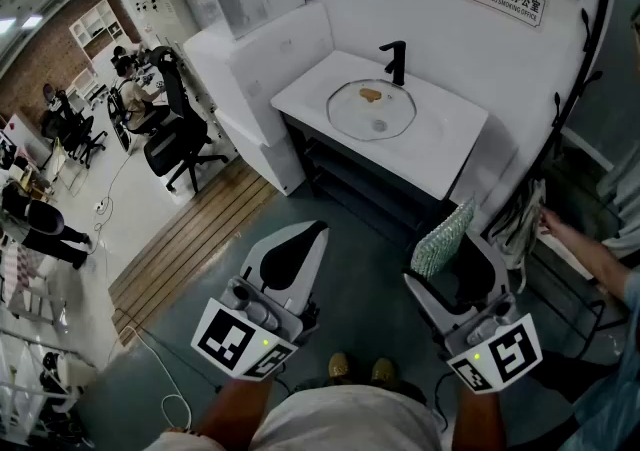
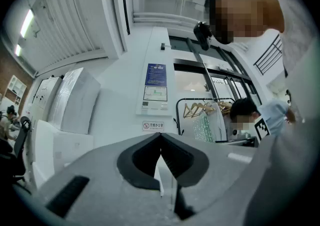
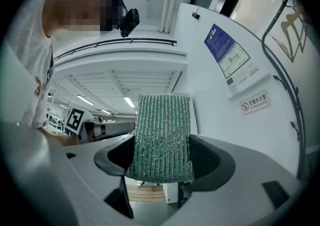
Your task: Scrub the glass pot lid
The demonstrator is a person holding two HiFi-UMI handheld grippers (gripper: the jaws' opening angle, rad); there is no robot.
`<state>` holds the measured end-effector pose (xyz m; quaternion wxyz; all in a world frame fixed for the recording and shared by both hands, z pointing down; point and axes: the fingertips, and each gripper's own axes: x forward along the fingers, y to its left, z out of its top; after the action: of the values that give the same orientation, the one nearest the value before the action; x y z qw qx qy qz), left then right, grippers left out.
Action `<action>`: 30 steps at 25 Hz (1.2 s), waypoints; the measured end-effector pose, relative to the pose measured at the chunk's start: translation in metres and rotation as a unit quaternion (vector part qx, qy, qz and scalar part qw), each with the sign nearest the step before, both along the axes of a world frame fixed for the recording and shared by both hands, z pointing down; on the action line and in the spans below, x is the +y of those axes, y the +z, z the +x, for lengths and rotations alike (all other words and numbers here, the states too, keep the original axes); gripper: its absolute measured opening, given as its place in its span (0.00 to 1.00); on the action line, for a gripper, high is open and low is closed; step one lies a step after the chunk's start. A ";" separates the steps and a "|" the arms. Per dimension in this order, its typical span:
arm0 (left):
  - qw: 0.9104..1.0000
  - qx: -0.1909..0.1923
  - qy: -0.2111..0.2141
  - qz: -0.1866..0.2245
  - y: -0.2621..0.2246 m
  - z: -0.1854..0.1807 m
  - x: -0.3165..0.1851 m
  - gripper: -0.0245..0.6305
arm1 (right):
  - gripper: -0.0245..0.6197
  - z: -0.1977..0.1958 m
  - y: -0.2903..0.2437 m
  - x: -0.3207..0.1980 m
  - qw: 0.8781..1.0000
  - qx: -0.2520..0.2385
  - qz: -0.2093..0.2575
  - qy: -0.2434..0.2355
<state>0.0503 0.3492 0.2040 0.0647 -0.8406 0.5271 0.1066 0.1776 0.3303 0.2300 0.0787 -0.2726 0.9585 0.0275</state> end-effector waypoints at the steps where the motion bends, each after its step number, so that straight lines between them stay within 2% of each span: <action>1: 1.000 0.000 0.000 0.000 0.000 -0.002 0.001 0.06 | 0.56 -0.002 0.000 0.002 1.000 0.000 0.000 0.000; 8: 1.000 0.000 0.003 0.002 -0.001 -0.009 0.004 0.06 | 0.56 -0.010 -0.001 0.005 1.000 -0.001 0.002 0.000; 16: 1.000 0.005 0.006 0.002 0.002 -0.023 0.001 0.06 | 0.56 -0.020 0.000 0.002 1.000 -0.019 -0.016 -0.004; 30: 1.000 0.023 0.015 0.004 0.012 -0.086 -0.016 0.06 | 0.56 -0.063 0.010 -0.008 0.999 0.002 -0.029 0.022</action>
<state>-0.0353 0.3328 0.2156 0.0547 -0.8457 0.5150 0.1288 0.1143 0.3222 0.2404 0.0683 -0.2956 0.9529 0.0016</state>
